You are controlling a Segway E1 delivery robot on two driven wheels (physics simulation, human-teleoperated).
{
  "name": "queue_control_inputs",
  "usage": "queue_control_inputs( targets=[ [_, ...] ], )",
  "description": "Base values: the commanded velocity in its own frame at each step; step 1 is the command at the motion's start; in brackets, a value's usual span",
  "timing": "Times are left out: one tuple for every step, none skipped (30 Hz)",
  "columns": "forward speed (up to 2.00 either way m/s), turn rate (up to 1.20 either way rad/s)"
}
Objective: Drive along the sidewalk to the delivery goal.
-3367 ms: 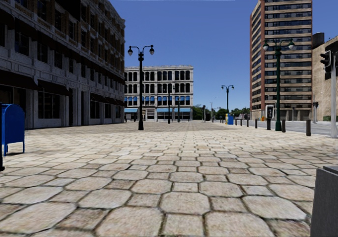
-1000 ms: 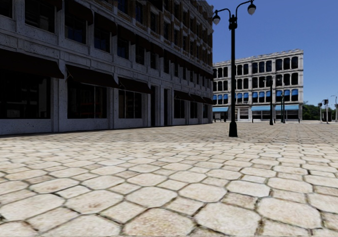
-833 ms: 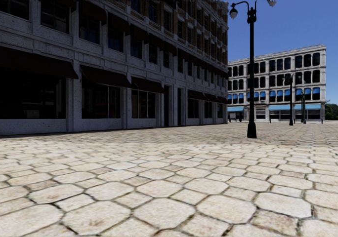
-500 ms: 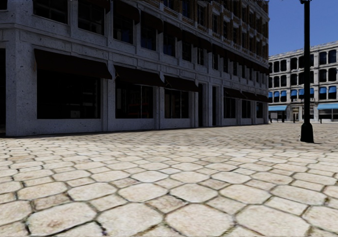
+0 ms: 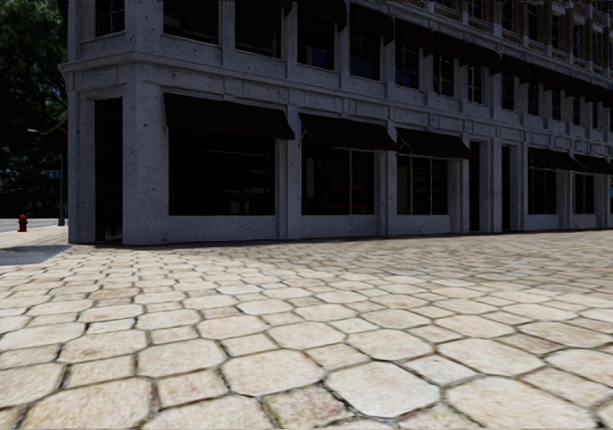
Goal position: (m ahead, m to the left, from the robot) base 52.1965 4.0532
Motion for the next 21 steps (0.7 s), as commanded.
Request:
queue_control_inputs(
  targets=[
    [2.00, 0.63],
    [2.00, 0.63],
    [2.00, 0.63],
    [2.00, 0.63],
    [2.00, 0.63],
    [2.00, 0.63],
    [2.00, 0.63],
    [2.00, 0.63],
    [2.00, 0.63],
    [2.00, 0.63],
    [2.00, 0.63],
    [2.00, 0.64],
    [2.00, 0.64],
    [2.00, 0.64],
    [2.00, 0.64],
    [2.00, 0.64],
    [2.00, 0.64],
    [2.00, 0.64],
    [2.00, 0.64],
    [2.00, 0.64],
    [2.00, 0.64]
  ],
)
